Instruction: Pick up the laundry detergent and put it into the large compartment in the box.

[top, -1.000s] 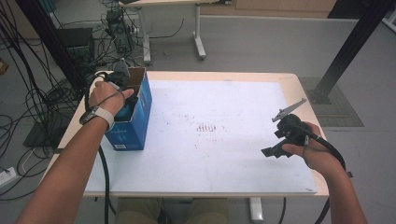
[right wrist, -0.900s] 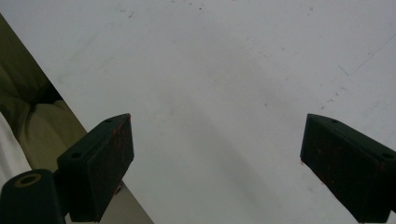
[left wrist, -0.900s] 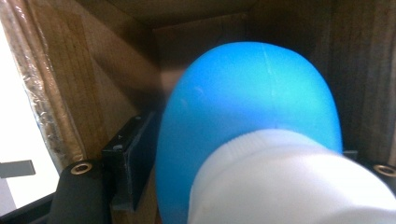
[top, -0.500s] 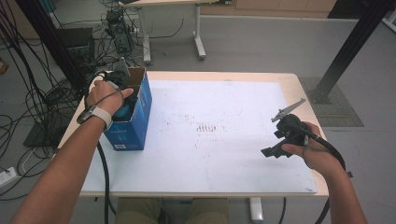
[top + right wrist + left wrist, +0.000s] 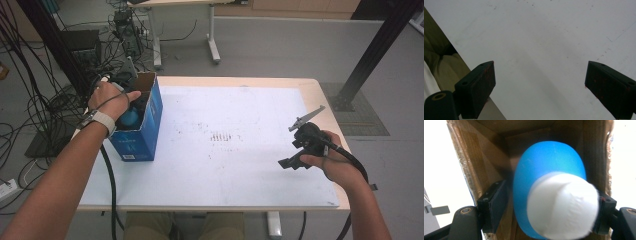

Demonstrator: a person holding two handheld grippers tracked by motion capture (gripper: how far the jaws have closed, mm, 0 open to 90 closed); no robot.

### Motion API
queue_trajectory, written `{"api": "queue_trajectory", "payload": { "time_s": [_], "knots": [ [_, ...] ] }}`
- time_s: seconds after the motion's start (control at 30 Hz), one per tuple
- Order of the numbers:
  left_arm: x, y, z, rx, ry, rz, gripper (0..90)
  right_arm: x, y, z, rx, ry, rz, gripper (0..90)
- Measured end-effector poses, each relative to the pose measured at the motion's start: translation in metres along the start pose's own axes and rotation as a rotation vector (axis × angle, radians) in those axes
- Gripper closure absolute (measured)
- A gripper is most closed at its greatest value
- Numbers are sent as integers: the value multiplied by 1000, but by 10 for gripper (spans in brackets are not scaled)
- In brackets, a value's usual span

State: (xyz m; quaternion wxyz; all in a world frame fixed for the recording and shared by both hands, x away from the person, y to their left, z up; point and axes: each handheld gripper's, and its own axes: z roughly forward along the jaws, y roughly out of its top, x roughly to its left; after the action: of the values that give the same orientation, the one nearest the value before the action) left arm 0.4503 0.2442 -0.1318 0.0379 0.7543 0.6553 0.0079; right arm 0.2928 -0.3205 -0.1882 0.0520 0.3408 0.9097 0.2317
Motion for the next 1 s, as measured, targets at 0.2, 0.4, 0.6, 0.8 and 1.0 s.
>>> {"api": "queue_trajectory", "payload": {
  "time_s": [0.2, 0.4, 0.6, 0.8, 1.0],
  "knots": [
    [0, -2, -11, -10, -4, 6, 184, 1, 1, 2, 1, 6, -5, 95],
    [4, -3, -24, -17, -46, 21, 98, 2, 2, 1, -1, 5, -6, 95],
    [3, -5, -41, -43, -84, 54, 95, 2, 4, 2, 3, 7, -7, 95],
    [-5, -6, -67, -72, -82, 97, 84, 2, 5, -1, 1, 4, -7, 95],
    [-17, -6, -92, -85, -55, 144, 84, 4, 4, -5, 0, -7, 16, 95]
  ]
}}
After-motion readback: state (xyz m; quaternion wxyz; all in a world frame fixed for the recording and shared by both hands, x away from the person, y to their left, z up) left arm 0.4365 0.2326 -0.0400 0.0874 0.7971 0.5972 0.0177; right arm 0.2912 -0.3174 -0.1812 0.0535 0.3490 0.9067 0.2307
